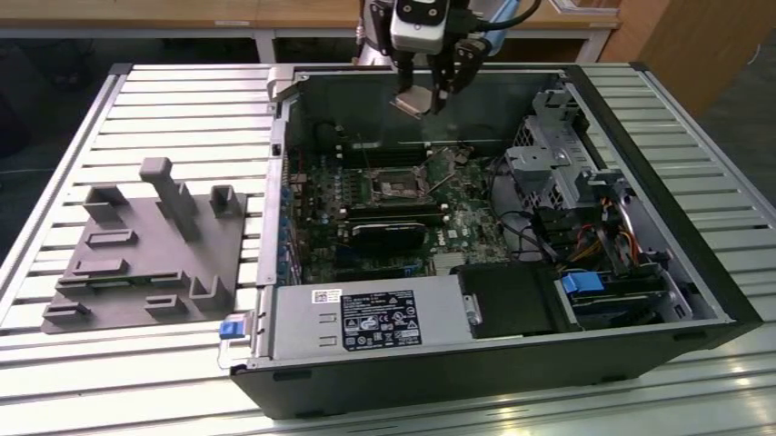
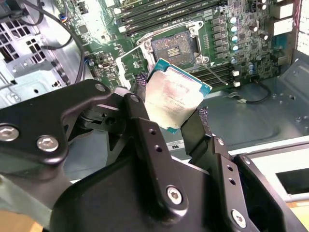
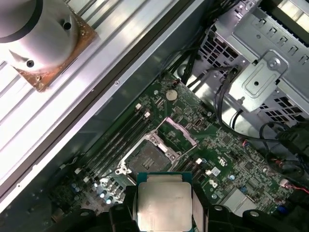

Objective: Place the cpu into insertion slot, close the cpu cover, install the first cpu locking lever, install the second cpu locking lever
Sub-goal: 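Place the cpu into insertion slot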

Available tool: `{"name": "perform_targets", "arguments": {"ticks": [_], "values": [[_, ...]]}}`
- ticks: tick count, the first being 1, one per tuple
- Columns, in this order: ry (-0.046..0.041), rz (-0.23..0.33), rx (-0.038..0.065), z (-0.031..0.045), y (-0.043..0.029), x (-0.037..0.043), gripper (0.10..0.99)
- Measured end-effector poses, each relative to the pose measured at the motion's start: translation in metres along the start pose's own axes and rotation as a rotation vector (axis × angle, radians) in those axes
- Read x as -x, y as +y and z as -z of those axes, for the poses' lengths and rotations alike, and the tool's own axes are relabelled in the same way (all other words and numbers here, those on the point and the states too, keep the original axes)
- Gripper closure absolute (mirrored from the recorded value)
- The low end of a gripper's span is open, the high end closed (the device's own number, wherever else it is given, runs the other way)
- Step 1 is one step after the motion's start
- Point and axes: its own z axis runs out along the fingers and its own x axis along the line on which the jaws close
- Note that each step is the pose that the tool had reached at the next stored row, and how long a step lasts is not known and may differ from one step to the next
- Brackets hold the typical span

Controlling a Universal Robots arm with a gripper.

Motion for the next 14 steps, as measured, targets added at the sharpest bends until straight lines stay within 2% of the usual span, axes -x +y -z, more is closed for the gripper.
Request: {"name": "perform_targets", "arguments": {"ticks": [14], "values": [[-0.011, -0.123, 0.003, -0.0027, -0.0003, 0.0001, 0.549]]}}
